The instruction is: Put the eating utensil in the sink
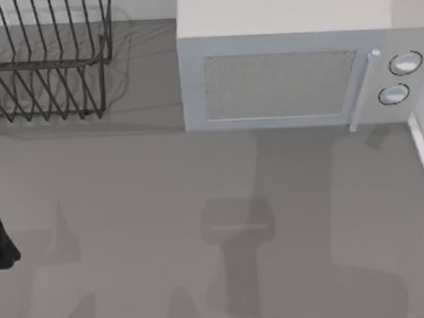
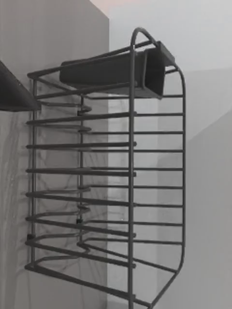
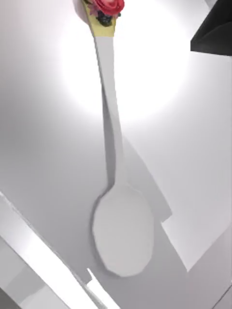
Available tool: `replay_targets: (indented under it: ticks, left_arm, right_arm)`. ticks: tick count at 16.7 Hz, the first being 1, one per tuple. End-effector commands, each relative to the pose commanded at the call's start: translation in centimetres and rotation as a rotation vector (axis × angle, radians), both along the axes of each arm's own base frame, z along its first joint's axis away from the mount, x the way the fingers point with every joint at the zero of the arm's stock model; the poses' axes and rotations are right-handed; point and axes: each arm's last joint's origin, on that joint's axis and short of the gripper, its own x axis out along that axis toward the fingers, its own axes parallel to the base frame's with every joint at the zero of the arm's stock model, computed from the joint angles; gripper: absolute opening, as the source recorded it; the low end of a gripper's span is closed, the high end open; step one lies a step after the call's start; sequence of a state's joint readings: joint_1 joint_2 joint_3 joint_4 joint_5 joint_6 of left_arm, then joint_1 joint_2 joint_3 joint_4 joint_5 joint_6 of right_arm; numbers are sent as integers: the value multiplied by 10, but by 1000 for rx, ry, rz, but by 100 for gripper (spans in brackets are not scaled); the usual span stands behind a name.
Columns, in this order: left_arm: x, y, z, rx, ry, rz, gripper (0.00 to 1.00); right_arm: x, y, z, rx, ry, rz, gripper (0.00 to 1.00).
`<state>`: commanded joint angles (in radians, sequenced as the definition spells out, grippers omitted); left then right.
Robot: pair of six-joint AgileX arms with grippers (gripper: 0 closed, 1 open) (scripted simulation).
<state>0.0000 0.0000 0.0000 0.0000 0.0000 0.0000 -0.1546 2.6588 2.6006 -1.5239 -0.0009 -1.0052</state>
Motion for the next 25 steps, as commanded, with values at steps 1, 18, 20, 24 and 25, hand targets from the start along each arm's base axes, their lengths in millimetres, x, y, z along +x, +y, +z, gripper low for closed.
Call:
replay_targets:
  ticks: [1, 18, 20, 24, 25]
  left_arm:
    - [0, 0, 0, 0, 0, 0, 100]
    - [0, 0, 0, 0, 0, 0, 100]
    - [0, 0, 0, 0, 0, 0, 100]
    - [0, 0, 0, 0, 0, 0, 100]
    - [0, 0, 0, 0, 0, 0, 100]
  right_arm:
    - [-1, 0, -6, 1, 5, 0, 0]
    - [-2, 1, -15, -2, -17, 1, 68]
    - [-2, 1, -15, -2, -17, 1, 83]
    - [-2, 1, -15, -2, -17, 1, 100]
    - [-2, 1, -15, -2, -17, 1, 100]
